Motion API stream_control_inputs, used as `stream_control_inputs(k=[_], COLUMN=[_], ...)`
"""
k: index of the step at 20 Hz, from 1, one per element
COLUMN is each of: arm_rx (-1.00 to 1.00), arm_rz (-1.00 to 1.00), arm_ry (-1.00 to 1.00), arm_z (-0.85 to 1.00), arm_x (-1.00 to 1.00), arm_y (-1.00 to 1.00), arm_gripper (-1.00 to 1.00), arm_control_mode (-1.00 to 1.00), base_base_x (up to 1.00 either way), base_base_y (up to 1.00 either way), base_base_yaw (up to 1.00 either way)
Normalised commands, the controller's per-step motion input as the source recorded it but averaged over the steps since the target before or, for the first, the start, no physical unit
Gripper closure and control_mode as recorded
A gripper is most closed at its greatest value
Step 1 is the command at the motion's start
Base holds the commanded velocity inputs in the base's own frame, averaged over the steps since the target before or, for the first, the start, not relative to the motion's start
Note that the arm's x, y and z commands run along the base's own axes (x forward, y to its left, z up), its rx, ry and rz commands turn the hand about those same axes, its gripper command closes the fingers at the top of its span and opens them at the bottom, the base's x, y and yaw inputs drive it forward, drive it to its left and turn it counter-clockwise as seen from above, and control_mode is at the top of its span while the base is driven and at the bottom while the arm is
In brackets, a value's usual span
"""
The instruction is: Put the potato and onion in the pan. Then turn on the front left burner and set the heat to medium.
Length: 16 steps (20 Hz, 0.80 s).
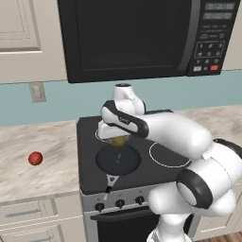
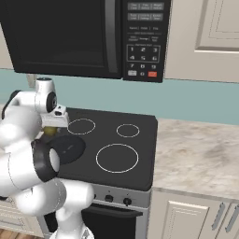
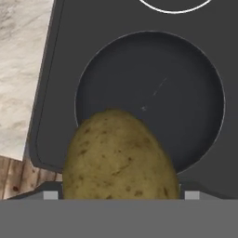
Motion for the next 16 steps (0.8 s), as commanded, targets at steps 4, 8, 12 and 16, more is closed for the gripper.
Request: stream_control_inputs(k=[4, 8, 12, 16], arm_rx=[0.0, 0.0, -0.01, -0.03], arm_rz=[0.0, 0.0, 0.0, 0.0], arm_ry=[0.0, 0.0, 0.0, 0.0], arm_z=[0.0, -0.04, -0.15, -0.21], arm_x=[0.0, 0.17, 0.33, 0.38], arm_y=[-0.92, -0.45, -0.03, 0.19], arm_gripper=[1.0, 1.0, 1.0, 1.0], arm_control_mode=[-1.0, -1.0, -1.0, -1.0], base_base_x=[0.0, 0.0, 0.0, 0.0], base_base_y=[0.0, 0.0, 0.0, 0.0], base_base_yaw=[0.0, 0.0, 0.0, 0.0])
